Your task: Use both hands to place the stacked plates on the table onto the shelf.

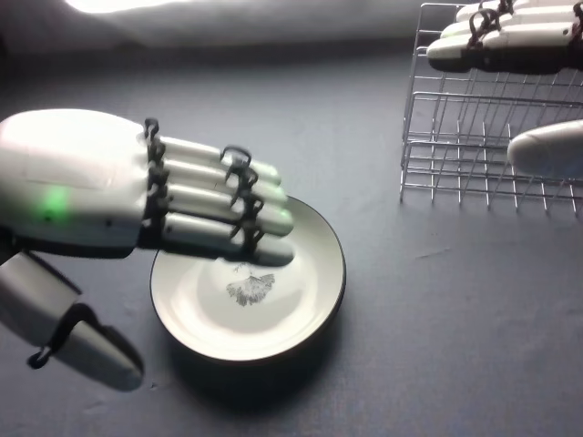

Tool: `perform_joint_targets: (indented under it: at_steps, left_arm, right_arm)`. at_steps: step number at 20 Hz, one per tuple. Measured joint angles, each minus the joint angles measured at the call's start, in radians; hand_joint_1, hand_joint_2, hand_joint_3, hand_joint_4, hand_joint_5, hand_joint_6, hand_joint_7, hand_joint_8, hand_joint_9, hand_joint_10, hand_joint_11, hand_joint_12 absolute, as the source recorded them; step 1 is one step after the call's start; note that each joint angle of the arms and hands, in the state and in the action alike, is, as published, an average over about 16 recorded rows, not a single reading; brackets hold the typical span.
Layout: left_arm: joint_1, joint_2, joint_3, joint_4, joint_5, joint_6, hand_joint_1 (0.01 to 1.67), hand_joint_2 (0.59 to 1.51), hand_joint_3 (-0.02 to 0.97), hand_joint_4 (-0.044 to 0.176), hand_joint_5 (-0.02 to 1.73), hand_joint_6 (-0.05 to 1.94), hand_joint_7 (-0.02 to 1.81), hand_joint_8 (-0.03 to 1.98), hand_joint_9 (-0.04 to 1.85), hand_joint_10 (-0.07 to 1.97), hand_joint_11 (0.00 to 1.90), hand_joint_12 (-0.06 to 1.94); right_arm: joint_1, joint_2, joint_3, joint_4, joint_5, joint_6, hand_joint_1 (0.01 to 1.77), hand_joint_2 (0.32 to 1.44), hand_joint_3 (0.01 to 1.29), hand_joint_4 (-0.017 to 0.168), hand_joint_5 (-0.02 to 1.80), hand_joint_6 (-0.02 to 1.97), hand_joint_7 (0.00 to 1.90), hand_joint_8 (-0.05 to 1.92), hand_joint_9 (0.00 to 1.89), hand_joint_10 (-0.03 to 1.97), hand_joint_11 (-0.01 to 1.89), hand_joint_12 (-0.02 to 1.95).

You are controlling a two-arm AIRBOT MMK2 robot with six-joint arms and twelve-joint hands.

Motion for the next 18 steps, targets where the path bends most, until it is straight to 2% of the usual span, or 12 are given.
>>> perform_joint_targets:
  at_steps: [4, 8, 12, 18]
  left_arm:
    - [0.003, -0.025, 0.061, 0.062, -0.052, 0.016, 0.02, 1.114, 0.021, 0.003, 0.06, 0.01, 0.04, 0.02, 0.03, 0.01, 0.03, 0.01]
    - [0.023, -0.049, 0.110, 0.109, -0.094, 0.064, 0.02, 1.110, 0.021, 0.005, 0.06, 0.01, 0.03, 0.02, 0.03, 0.01, 0.03, 0.01]
    - [0.055, -0.074, 0.150, 0.132, -0.115, 0.117, 0.02, 1.109, 0.021, 0.006, 0.06, 0.01, 0.03, 0.02, 0.03, 0.01, 0.03, 0.01]
    - [0.118, -0.109, 0.193, 0.149, -0.119, 0.171, 0.02, 1.106, 0.021, 0.006, 0.06, 0.01, 0.03, 0.02, 0.02, 0.01, 0.03, 0.01]
  right_arm:
    - [-0.004, -0.005, 0.004, 0.009, 0.043, -0.009, 0.02, 1.30, 0.02, -0.002, 0.19, 0.02, 0.19, 0.01, 0.15, 0.02, 0.02, 0.61]
    - [-0.009, -0.009, 0.008, 0.017, 0.076, -0.016, 0.02, 1.30, 0.02, -0.002, 0.18, 0.02, 0.18, 0.01, 0.15, 0.02, 0.02, 0.63]
    - [-0.012, -0.012, 0.011, 0.017, 0.097, -0.020, 0.02, 1.30, 0.01, -0.002, 0.17, 0.02, 0.18, 0.01, 0.15, 0.02, 0.02, 0.63]
    - [-0.015, -0.013, 0.013, 0.016, 0.109, -0.024, 0.02, 1.30, 0.01, -0.002, 0.17, 0.02, 0.18, 0.01, 0.16, 0.02, 0.02, 0.65]
